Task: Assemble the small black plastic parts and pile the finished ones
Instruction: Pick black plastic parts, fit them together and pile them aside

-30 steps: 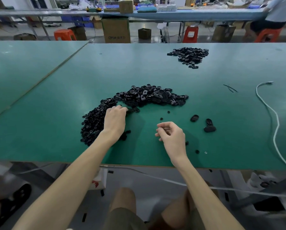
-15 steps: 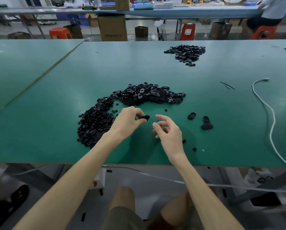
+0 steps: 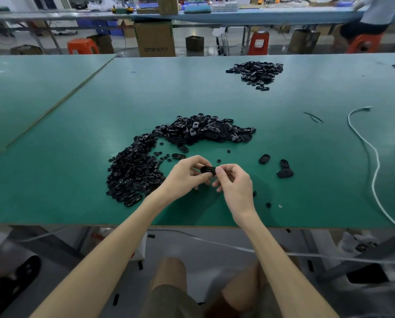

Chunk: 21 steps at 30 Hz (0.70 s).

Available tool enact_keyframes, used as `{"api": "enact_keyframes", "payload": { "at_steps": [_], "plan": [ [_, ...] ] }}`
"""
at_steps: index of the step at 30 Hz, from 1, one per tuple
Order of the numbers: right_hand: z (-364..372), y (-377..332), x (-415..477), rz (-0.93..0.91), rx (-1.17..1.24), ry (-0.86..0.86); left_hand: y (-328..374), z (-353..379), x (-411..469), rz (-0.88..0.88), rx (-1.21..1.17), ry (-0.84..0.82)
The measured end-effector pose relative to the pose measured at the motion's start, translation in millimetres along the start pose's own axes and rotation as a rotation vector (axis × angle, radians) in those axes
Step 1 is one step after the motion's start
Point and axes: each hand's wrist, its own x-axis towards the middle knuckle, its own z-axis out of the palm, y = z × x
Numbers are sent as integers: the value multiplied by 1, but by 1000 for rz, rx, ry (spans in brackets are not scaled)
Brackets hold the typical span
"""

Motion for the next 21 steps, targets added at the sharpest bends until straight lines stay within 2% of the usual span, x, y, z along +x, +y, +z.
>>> {"api": "enact_keyframes", "payload": {
  "at_steps": [7, 15, 21],
  "plan": [
    [-1, 0, 0, 22, 98, 59, 2, 13, -3, -93, -373, 90],
    [-1, 1, -1, 32, 148, 75, 0, 18, -4, -98, -470, 128],
    [-3, 0, -2, 27, 162, 49, -8, 22, -10, 14, -417, 157]
  ]
}}
